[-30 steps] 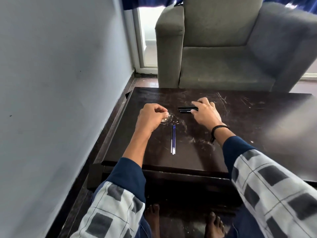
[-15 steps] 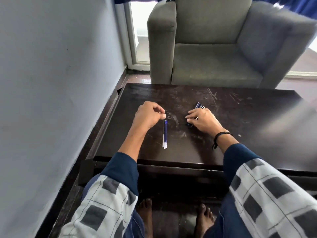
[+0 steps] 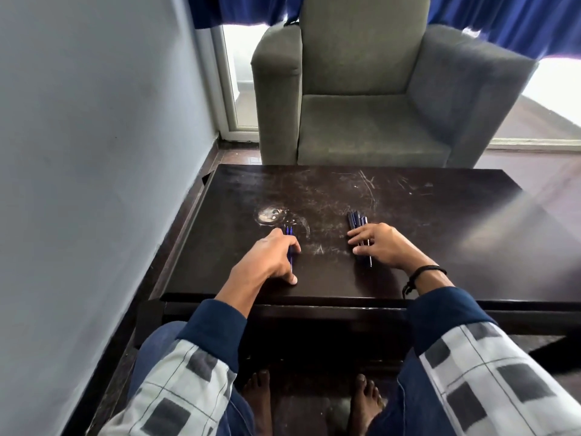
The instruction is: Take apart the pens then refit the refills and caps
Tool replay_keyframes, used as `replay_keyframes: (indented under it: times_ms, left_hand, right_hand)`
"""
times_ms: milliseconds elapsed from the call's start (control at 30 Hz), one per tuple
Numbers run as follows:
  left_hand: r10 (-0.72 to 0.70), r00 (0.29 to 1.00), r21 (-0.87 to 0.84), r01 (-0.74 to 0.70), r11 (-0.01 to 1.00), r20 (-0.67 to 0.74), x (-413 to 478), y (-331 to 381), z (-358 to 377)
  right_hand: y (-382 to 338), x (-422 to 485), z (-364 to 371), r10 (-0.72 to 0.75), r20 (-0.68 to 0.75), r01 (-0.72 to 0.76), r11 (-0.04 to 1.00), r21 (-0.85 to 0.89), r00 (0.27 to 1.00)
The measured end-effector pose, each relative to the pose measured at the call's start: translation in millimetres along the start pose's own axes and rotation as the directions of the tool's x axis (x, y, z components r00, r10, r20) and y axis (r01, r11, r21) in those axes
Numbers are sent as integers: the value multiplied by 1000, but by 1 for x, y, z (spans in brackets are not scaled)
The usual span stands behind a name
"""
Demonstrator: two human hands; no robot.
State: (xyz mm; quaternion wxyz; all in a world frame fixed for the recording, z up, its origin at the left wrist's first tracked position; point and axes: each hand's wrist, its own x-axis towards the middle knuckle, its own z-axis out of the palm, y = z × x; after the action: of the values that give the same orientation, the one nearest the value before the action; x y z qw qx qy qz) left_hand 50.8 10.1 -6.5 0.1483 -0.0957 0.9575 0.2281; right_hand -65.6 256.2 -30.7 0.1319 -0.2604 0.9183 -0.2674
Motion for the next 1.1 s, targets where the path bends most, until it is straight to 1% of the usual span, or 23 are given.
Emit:
replay_keyframes:
  times_ms: [67, 133, 167, 200, 333, 500, 600, 700, 867, 1000, 1100]
  left_hand:
    - [10, 1000, 27, -10, 1000, -6, 0, 2, 0]
    - [23, 1000, 73, -22, 997, -9, 2, 3, 1]
    - [28, 1000, 82, -26, 996, -15, 3, 4, 2]
    - [29, 999, 80, -27, 996, -24, 4, 4, 2]
    - [12, 998, 66, -8, 998, -68, 9, 5, 3]
    - [-55, 996, 9, 55, 998, -69, 16, 6, 1]
    - [-78, 993, -29, 76, 997, -88, 21, 5, -1]
    - [-73, 987, -73, 64, 995, -142, 27, 4, 0]
    - [-64, 984, -113, 45, 993, -165, 37, 4, -3]
    - [-42, 984, -114, 22, 993, -174, 38, 3, -1]
    - [-32, 983, -120, 11, 993, -179, 40, 1, -2]
  right_hand:
    - [-1, 3, 1, 14, -136, -15, 1000, -3, 991]
    - [-2, 3, 0, 81, -305, -80, 997, 17, 949]
    - [-3, 2, -1, 114, -352, -109, 993, 35, 929]
    - [-4, 1, 0, 135, -365, -129, 991, 41, 921]
    - [-12, 0, 7, 172, -274, -186, 982, -24, 946]
    - [-18, -3, 7, 260, -270, -275, 961, -18, 927]
    - [-17, -5, 7, 251, -254, -273, 960, -55, 934]
    - [-19, -4, 8, 244, -260, -269, 961, -64, 934]
    - [-15, 3, 6, 265, -275, -287, 957, -45, 924]
    - [-10, 11, 3, 321, -284, -318, 946, 57, 904]
    - [-8, 17, 5, 330, -283, -320, 944, 82, 900]
